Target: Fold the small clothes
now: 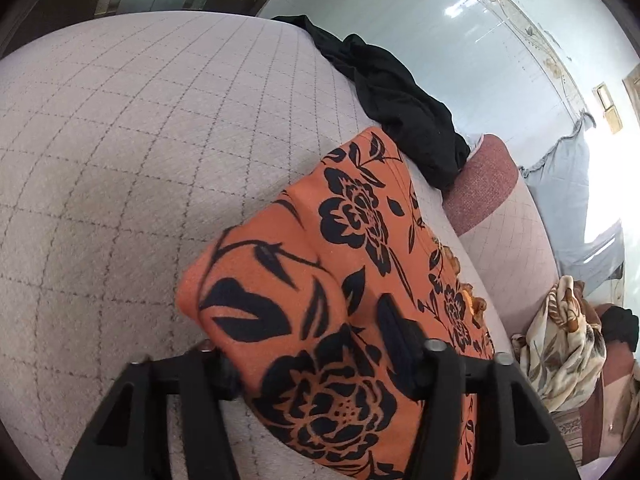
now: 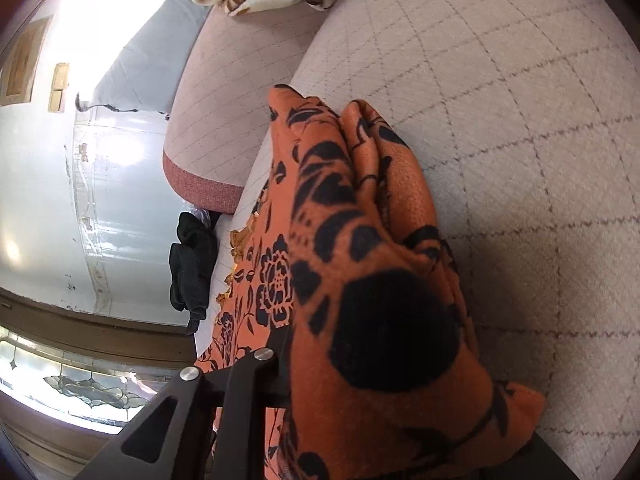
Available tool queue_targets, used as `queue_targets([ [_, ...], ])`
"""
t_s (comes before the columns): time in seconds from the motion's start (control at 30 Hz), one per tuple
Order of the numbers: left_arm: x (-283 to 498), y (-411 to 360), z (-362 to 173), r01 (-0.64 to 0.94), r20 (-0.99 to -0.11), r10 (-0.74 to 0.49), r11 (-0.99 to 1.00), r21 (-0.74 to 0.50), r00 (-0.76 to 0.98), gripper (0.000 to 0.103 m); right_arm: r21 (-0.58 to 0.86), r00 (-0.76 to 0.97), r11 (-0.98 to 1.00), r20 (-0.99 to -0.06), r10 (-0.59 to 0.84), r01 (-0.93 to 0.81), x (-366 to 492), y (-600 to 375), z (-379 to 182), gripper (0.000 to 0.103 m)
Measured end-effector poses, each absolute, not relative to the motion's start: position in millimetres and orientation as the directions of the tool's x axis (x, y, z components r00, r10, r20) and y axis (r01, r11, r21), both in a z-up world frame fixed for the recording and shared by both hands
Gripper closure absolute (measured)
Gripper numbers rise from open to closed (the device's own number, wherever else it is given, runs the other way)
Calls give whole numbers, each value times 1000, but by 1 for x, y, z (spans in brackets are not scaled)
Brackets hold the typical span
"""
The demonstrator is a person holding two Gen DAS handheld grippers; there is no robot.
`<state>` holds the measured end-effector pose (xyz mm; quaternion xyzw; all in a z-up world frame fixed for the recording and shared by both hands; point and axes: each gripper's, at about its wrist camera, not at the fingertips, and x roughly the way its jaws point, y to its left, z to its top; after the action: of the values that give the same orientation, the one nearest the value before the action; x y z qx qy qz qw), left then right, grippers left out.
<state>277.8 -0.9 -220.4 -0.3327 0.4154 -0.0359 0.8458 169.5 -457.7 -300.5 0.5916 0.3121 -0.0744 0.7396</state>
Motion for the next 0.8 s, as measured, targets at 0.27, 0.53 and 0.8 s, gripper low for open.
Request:
queue_targets([
  [0.27, 266, 3, -195, -139, -608, -381, 759, -636, 697, 86, 762, 823, 481, -552, 133, 433, 164, -438, -261, 87],
  [0.53, 215, 14, -170, -60, -590, -434, 769, -636, 681, 87, 731, 834, 538, -545, 89, 420, 131, -425, -232, 87],
  [0.8, 156, 13, -192, -32, -700, -357, 879, -476, 619, 82, 703, 774, 536, -618, 138, 467, 47, -428, -237, 83],
])
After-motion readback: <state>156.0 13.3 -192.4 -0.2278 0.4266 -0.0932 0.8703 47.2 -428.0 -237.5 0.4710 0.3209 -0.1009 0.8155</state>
